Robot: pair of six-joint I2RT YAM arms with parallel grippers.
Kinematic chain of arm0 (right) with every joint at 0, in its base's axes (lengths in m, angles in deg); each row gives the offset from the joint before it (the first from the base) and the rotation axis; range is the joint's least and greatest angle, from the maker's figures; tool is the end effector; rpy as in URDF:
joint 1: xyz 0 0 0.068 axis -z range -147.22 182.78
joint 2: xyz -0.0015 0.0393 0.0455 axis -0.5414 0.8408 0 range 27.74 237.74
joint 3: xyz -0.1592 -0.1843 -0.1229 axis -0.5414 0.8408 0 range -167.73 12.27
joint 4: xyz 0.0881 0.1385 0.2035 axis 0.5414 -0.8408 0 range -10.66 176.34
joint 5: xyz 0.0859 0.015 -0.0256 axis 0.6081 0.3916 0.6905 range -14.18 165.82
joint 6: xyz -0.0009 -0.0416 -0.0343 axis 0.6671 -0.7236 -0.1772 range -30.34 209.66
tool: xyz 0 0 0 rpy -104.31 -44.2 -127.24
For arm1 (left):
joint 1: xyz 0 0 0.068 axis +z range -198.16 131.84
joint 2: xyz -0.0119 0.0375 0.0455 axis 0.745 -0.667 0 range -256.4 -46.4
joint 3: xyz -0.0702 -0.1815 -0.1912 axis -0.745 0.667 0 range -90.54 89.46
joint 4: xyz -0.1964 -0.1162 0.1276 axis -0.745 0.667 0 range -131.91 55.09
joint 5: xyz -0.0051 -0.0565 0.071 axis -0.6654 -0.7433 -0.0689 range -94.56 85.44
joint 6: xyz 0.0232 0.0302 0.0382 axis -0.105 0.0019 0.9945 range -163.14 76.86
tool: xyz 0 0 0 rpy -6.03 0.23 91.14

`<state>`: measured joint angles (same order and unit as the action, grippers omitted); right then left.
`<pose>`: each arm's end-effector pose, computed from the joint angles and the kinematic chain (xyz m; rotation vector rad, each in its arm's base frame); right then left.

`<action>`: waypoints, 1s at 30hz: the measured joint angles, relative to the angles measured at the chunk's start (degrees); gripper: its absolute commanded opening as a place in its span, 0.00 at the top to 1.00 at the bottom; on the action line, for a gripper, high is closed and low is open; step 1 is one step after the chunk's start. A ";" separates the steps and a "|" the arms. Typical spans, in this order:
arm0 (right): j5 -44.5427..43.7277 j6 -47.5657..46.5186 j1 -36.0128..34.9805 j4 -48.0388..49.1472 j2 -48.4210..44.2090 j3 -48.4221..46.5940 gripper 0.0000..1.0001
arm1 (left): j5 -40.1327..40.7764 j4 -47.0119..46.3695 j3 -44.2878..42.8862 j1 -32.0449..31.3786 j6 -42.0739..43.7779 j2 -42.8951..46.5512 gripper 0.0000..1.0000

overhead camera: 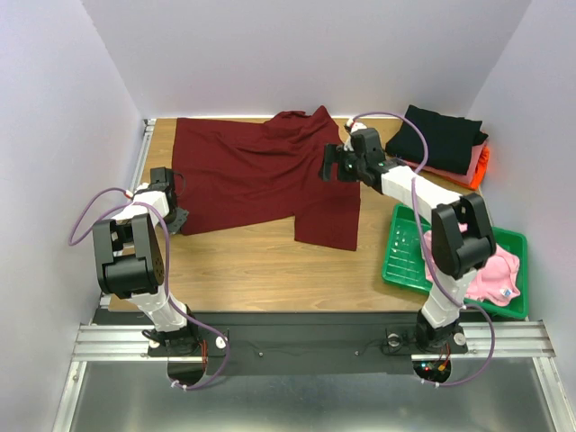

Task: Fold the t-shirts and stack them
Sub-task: Flatten the tshirt out

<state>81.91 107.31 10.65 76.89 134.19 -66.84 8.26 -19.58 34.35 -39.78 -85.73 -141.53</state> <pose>0.3946 0.1645 0.2419 -0.1481 2.2500 0.4968 0.3156 0.0546 0.1685 -1.1905 2.3299 0.0917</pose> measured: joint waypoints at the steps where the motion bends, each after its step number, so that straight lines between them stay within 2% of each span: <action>1: -0.13 0.20 0.00 0.11 -1.40 1.99 0.00 | -0.28 -0.31 0.02 0.00 0.33 0.00 1.00; 8: 0.26 1.88 0.00 -0.20 -8.44 12.04 0.01 | -2.03 -2.32 0.04 0.00 1.77 0.02 1.00; 13: 1.79 2.49 -0.02 -3.65 -14.01 20.55 0.03 | -3.67 -2.84 -0.02 0.00 2.71 0.04 1.00; 19: 2.25 2.89 -0.17 -9.49 -20.17 25.03 0.09 | -5.09 -2.69 -0.81 0.00 3.78 0.04 1.00; 23: 2.21 3.58 -0.59 -11.06 -20.90 26.93 0.16 | -5.18 -2.73 -1.03 0.00 4.26 0.17 1.00; 30: 1.79 5.25 -2.71 -12.48 -16.90 27.43 0.24 | -5.46 -2.78 -1.03 0.00 4.92 0.35 1.00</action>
<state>83.70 112.55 7.94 64.41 117.30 -39.41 2.79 -22.36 33.32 -39.78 -80.81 -141.18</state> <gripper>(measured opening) 0.783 0.132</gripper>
